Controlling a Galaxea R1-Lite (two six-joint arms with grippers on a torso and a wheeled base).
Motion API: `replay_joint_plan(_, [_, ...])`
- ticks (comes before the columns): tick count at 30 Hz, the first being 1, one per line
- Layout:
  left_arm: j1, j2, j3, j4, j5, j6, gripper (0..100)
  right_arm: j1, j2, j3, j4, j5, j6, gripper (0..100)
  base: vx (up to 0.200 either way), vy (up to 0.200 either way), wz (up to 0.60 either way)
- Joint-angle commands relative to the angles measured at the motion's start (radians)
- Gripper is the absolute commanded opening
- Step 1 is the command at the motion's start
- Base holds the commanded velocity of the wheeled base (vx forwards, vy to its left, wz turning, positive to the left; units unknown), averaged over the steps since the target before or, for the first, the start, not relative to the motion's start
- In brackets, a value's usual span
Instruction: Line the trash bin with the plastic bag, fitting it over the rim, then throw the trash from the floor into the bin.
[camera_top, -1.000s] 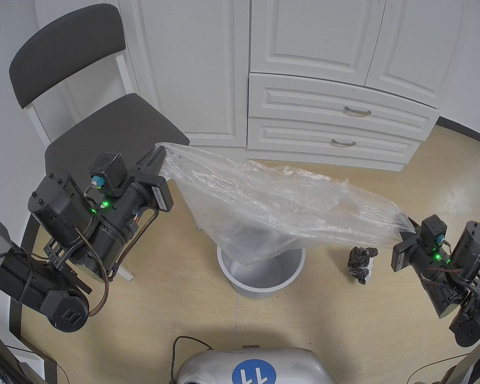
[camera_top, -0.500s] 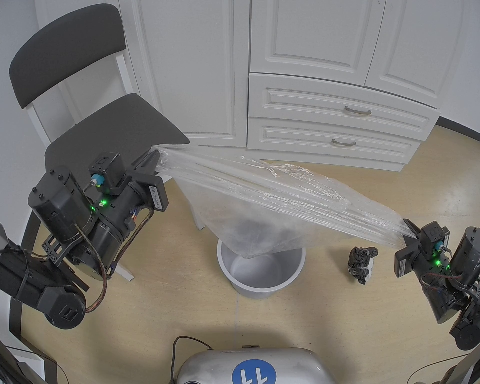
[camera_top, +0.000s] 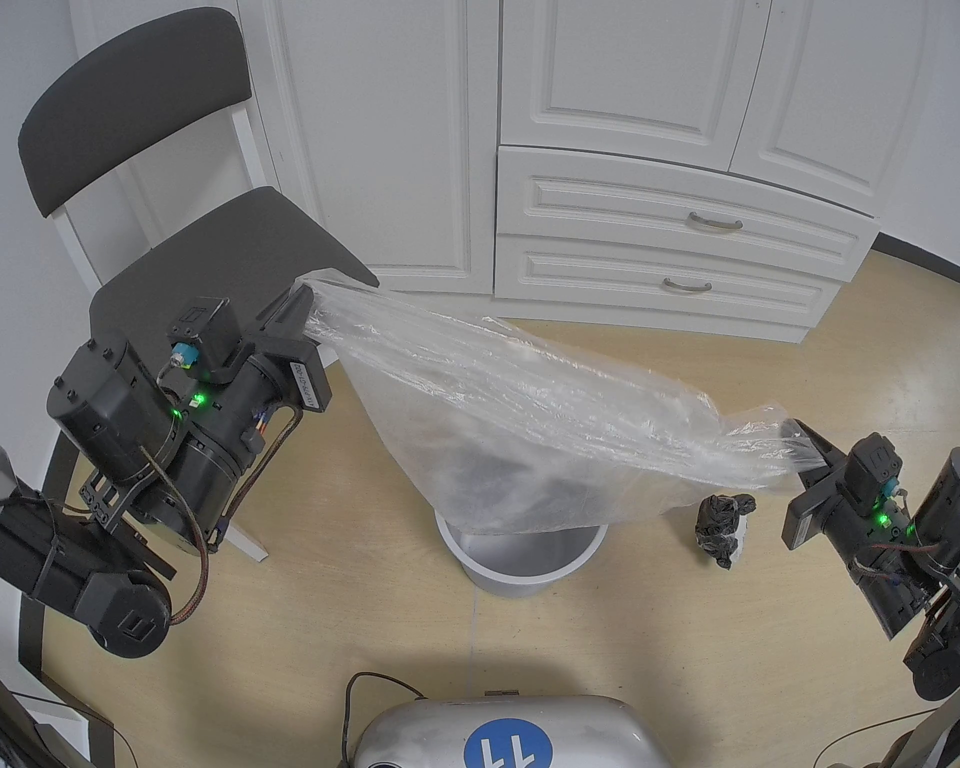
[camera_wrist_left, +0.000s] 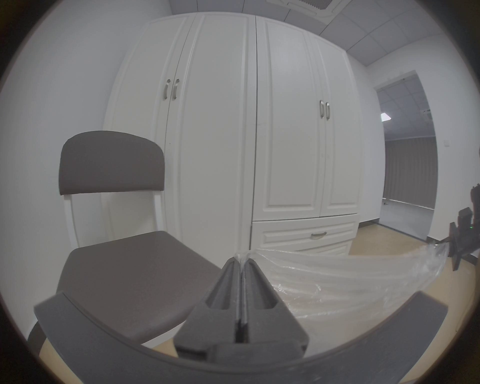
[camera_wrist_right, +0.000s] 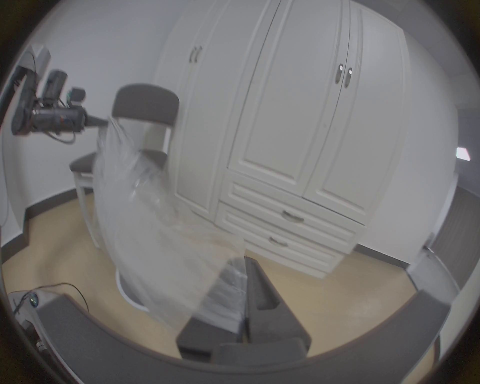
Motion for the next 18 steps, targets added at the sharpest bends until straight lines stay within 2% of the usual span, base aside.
replay_joint_plan(1, [0.000, 0.015, 0.013, -0.054, -0.060, -0.008, 0, 0.002, 0.002, 0.038, -0.081, 0.114, 0.001, 0, 0.000, 0.000, 0.00])
replay_joint_plan(2, [-0.002, 0.015, 0.030, -0.069, -0.101, -0.017, 0, 0.003, 0.004, 0.054, -0.081, 0.192, 0.002, 0, 0.000, 0.000, 0.00])
replay_joint_plan(5, [-0.010, 0.006, 0.046, -0.069, -0.154, -0.042, 0, 0.006, -0.010, 0.064, -0.081, 0.270, 0.010, 0, 0.000, 0.000, 0.00])
replay_joint_plan(15, [-0.122, 0.000, 0.102, -0.071, -0.229, -0.093, 0, 0.101, -0.019, 0.065, -0.081, 0.287, 0.084, 0, 0.000, 0.000, 0.00])
replay_joint_plan(18, [-0.194, 0.000, 0.119, -0.071, -0.232, -0.119, 0, 0.146, -0.010, 0.057, -0.081, 0.287, 0.125, 0, 0.000, 0.000, 0.00])
